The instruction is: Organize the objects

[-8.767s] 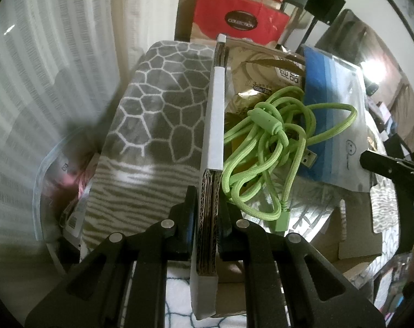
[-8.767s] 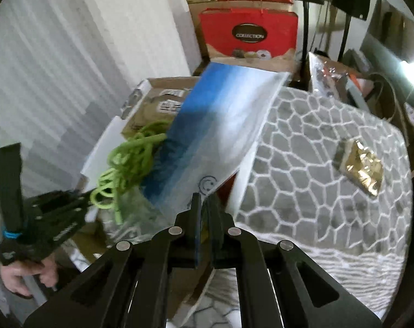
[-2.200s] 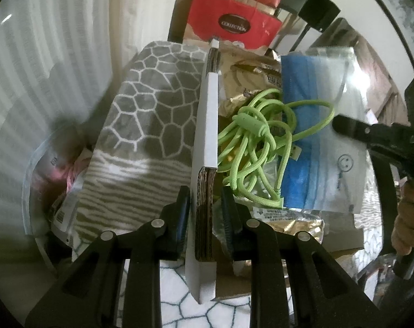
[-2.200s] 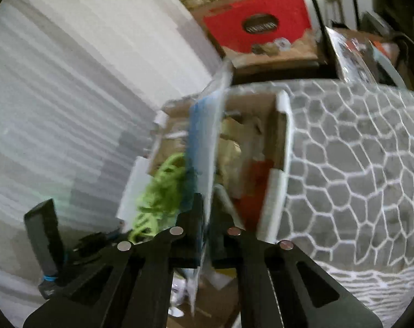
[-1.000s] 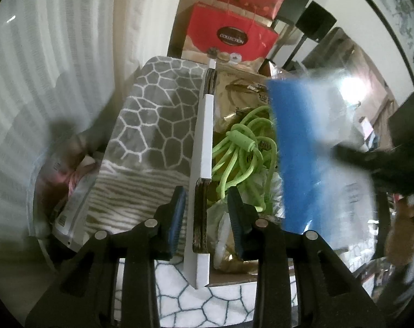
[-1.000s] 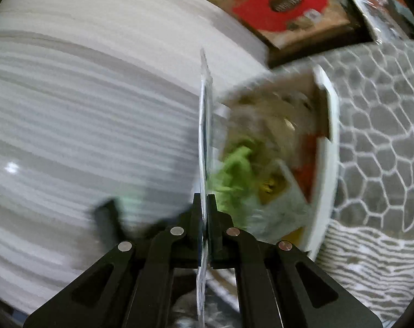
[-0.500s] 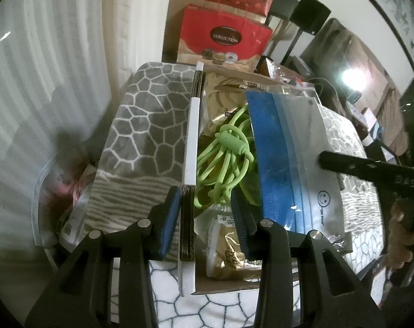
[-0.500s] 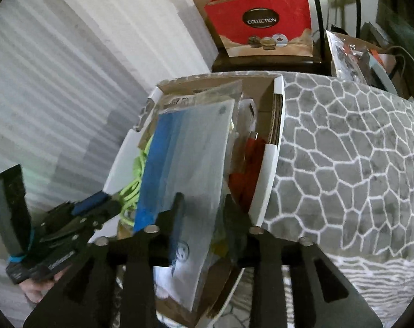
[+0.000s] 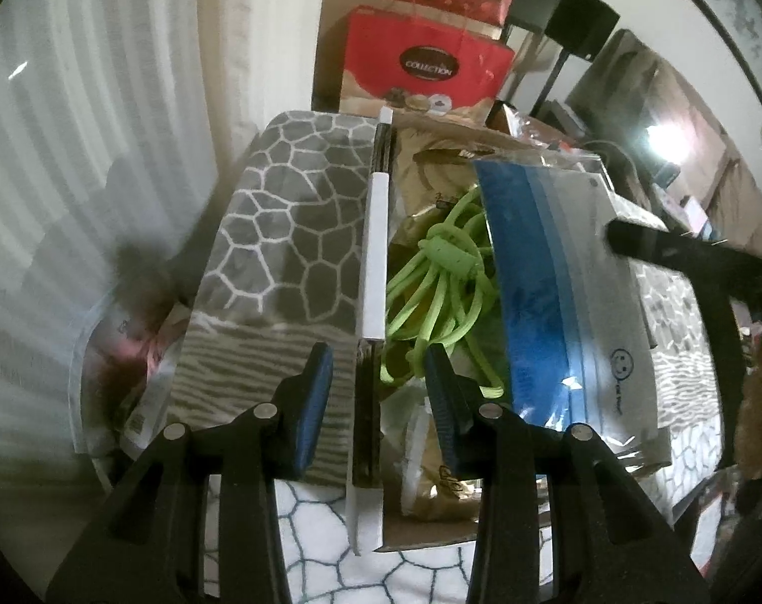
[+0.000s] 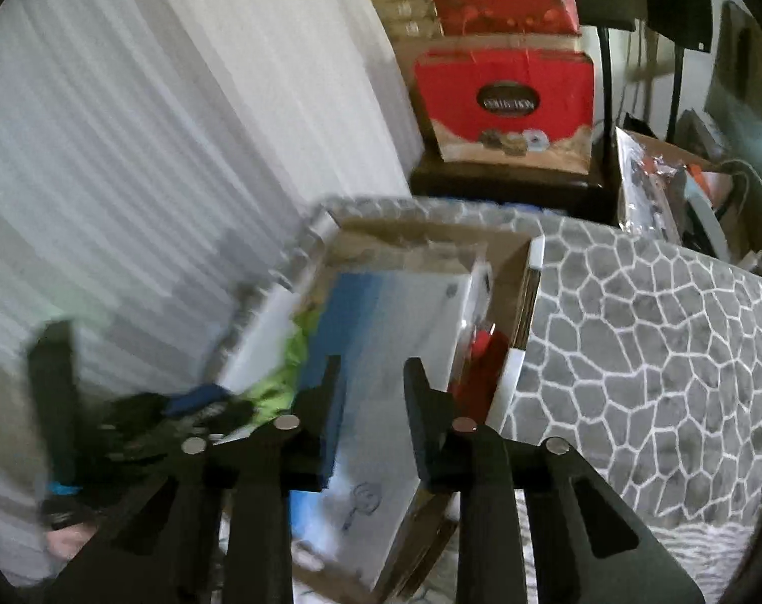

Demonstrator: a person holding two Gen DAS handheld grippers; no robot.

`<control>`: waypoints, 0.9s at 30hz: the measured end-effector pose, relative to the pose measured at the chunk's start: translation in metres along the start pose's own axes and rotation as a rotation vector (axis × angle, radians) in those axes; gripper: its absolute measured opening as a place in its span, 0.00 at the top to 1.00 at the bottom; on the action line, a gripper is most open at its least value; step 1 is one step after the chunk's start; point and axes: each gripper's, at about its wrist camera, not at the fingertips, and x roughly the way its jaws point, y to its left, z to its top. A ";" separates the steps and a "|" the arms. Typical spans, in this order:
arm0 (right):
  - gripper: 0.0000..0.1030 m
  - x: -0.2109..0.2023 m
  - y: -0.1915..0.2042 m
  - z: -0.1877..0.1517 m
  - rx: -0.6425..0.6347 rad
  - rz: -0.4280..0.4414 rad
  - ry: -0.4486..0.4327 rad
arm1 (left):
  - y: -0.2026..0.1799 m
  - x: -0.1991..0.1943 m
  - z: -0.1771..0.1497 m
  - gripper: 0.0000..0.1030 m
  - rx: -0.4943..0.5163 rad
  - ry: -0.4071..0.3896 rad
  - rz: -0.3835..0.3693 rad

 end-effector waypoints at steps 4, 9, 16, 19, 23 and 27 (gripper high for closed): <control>0.78 0.025 -0.003 -0.006 -0.003 -0.098 0.048 | 0.004 0.003 0.000 0.67 -0.005 0.005 0.002; 0.77 0.029 -0.008 -0.014 -0.011 -0.129 0.056 | 0.006 0.009 0.000 0.67 -0.010 0.014 0.005; 0.75 0.011 0.011 -0.008 -0.056 -0.126 -0.008 | 0.007 0.011 -0.001 0.67 -0.014 0.018 0.006; 0.67 0.006 0.024 -0.003 -0.093 -0.121 -0.043 | 0.008 0.011 -0.001 0.67 -0.013 0.017 0.008; 0.66 0.025 0.034 -0.002 -0.122 -0.138 -0.009 | 0.008 0.012 -0.002 0.66 -0.016 0.018 0.012; 0.65 0.049 0.030 -0.013 -0.103 -0.162 0.047 | 0.007 0.013 -0.002 0.66 -0.015 0.022 0.015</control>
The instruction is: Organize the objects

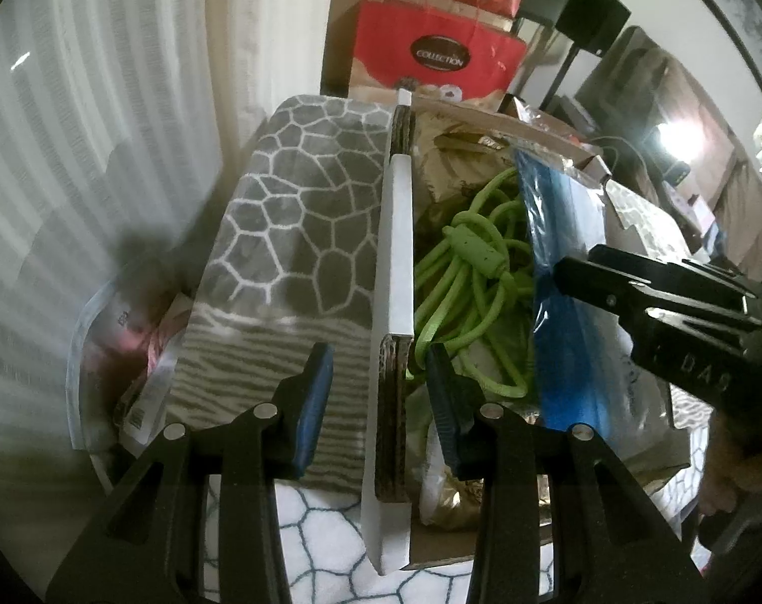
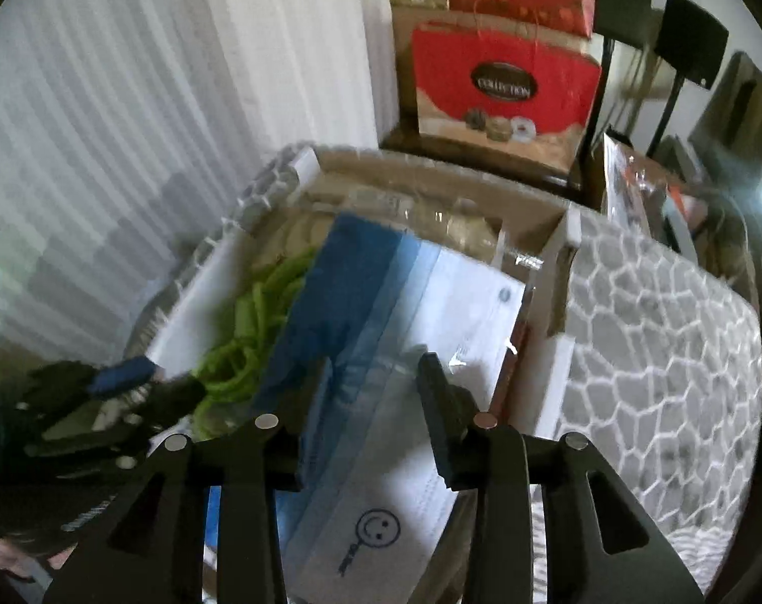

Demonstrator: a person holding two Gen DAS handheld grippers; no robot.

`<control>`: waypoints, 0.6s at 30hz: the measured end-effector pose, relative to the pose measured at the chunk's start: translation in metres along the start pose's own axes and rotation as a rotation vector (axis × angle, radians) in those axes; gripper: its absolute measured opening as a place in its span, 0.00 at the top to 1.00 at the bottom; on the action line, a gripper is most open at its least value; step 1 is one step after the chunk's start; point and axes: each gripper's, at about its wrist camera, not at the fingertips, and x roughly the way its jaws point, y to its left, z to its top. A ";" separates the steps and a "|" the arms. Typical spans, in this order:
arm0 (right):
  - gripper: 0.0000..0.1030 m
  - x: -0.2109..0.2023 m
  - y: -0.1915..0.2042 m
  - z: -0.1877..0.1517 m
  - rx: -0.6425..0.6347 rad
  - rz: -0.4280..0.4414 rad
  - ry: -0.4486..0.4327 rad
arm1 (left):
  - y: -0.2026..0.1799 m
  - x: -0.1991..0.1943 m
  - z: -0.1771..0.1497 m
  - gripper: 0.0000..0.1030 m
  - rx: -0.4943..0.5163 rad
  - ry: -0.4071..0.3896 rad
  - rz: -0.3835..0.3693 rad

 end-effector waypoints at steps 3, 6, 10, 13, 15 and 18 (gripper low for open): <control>0.64 -0.001 0.002 -0.003 -0.019 -0.014 -0.016 | 0.000 0.001 0.001 0.66 0.001 0.002 0.003; 0.65 -0.011 -0.003 -0.002 0.006 0.022 -0.027 | 0.001 -0.002 0.002 0.65 0.001 -0.004 0.002; 0.64 -0.047 -0.017 -0.002 0.055 0.068 -0.095 | 0.006 -0.004 0.008 0.58 -0.001 -0.010 0.001; 0.57 -0.067 -0.032 -0.009 0.106 0.082 -0.098 | 0.009 -0.006 0.017 0.53 -0.005 -0.021 0.006; 0.57 -0.074 -0.043 -0.018 0.146 0.070 -0.085 | 0.010 -0.004 0.022 0.52 -0.004 -0.017 0.015; 0.57 -0.075 -0.057 -0.030 0.184 0.039 -0.060 | 0.007 0.000 0.027 0.49 0.002 -0.011 0.028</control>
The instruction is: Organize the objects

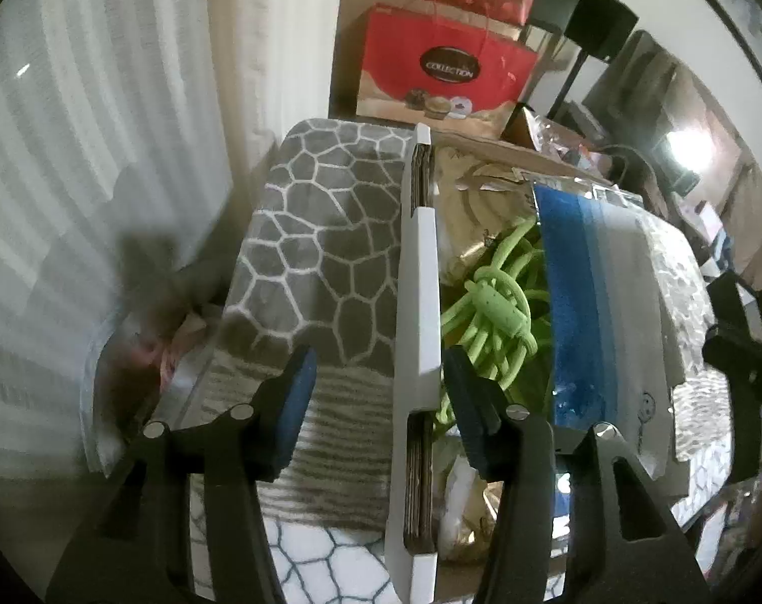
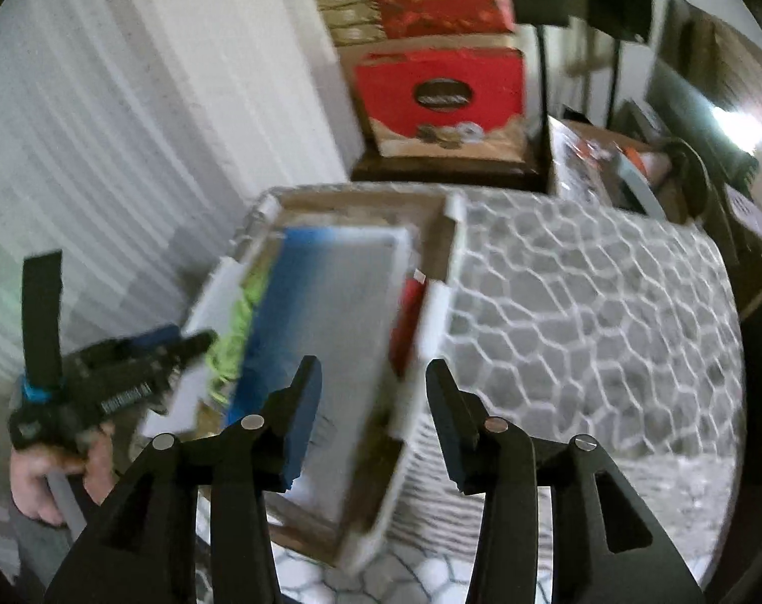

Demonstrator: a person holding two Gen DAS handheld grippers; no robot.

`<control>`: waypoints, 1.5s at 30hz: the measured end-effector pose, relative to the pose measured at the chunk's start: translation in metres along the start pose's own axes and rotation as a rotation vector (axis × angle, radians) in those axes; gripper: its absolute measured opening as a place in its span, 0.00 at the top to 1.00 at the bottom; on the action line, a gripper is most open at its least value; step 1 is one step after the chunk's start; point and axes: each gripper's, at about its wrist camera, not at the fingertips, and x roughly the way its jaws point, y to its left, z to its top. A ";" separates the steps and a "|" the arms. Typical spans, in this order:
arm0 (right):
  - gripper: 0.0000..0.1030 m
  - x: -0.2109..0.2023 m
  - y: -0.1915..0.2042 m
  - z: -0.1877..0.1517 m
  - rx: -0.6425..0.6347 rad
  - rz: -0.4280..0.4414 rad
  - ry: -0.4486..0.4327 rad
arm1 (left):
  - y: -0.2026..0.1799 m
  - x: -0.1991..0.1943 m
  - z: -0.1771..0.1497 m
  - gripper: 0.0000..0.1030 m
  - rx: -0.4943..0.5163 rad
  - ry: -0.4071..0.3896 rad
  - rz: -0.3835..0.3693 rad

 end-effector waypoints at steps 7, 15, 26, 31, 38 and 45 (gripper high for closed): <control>0.33 0.013 -0.020 -0.018 0.043 -0.030 0.047 | -0.008 0.000 0.004 0.26 0.011 -0.022 0.011; 0.22 0.025 -0.020 -0.026 0.055 0.001 0.068 | -0.012 0.006 0.011 0.26 0.032 -0.006 0.016; 0.77 0.041 -0.011 -0.037 0.056 0.055 0.130 | -0.029 0.018 0.009 0.77 0.088 0.047 -0.010; 0.80 0.040 -0.015 -0.036 0.058 0.061 0.129 | -0.022 0.015 0.008 0.87 0.030 0.052 -0.003; 0.87 0.040 -0.028 -0.023 0.000 -0.037 0.137 | -0.035 0.005 -0.017 0.79 -0.067 0.055 -0.091; 0.87 0.048 -0.067 0.008 -0.108 -0.083 0.161 | -0.077 0.000 -0.039 0.67 -0.058 0.058 -0.163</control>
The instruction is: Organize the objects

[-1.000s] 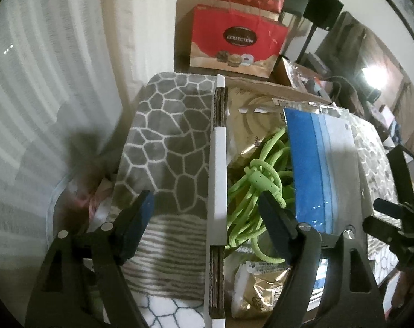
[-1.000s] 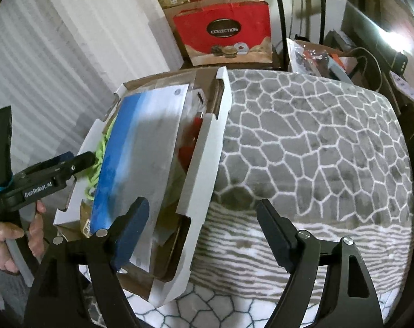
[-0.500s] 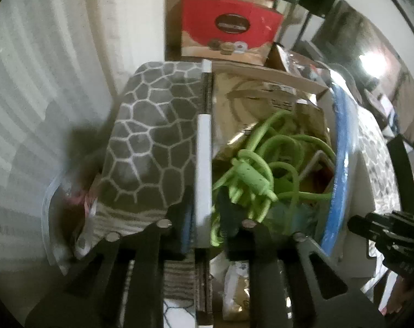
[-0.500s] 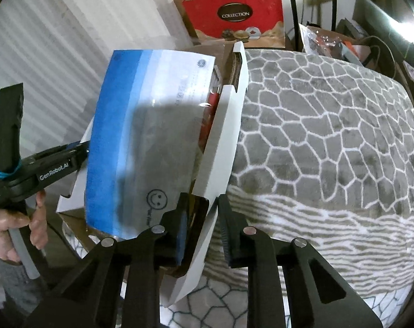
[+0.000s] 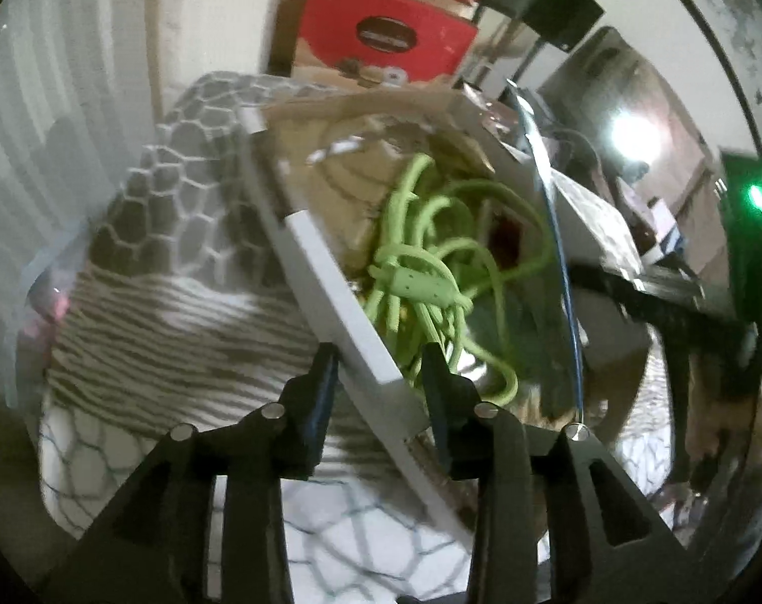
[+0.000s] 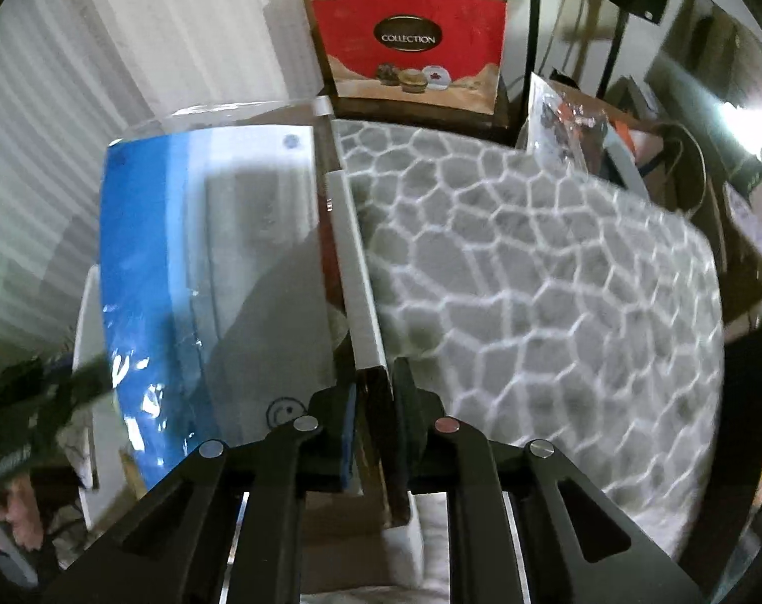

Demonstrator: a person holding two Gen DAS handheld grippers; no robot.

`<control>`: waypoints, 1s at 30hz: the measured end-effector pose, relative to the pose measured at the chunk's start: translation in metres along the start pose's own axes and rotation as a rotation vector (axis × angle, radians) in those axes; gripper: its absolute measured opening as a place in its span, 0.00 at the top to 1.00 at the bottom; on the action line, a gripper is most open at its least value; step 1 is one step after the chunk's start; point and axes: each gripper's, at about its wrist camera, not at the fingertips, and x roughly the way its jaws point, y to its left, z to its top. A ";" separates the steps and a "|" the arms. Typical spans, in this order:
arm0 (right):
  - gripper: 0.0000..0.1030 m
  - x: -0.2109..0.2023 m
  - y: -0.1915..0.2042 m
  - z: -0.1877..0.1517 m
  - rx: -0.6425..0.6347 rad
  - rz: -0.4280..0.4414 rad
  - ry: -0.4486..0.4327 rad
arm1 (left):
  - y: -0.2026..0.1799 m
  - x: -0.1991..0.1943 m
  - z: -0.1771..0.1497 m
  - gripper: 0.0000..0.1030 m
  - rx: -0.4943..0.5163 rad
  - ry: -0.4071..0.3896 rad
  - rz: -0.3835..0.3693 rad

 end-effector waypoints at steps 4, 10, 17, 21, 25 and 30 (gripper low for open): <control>0.83 0.002 -0.019 0.011 -0.047 -0.021 0.006 | -0.017 0.002 0.000 0.64 0.029 0.027 -0.058; 0.33 -0.041 -0.033 0.008 0.057 -0.006 -0.128 | 0.005 -0.030 0.023 0.25 0.025 -0.066 -0.046; 0.28 -0.072 -0.048 -0.036 0.327 0.118 -0.163 | 0.036 -0.037 0.083 0.16 0.037 -0.159 0.053; 0.35 -0.072 -0.047 -0.062 0.398 0.217 -0.145 | 0.050 -0.012 0.106 0.17 0.055 -0.164 0.096; 0.39 -0.072 -0.040 -0.085 0.429 0.291 -0.131 | 0.055 0.019 0.114 0.17 0.050 -0.126 0.067; 0.49 -0.052 -0.026 -0.097 0.454 0.362 -0.072 | 0.055 0.037 0.111 0.36 0.044 -0.056 0.027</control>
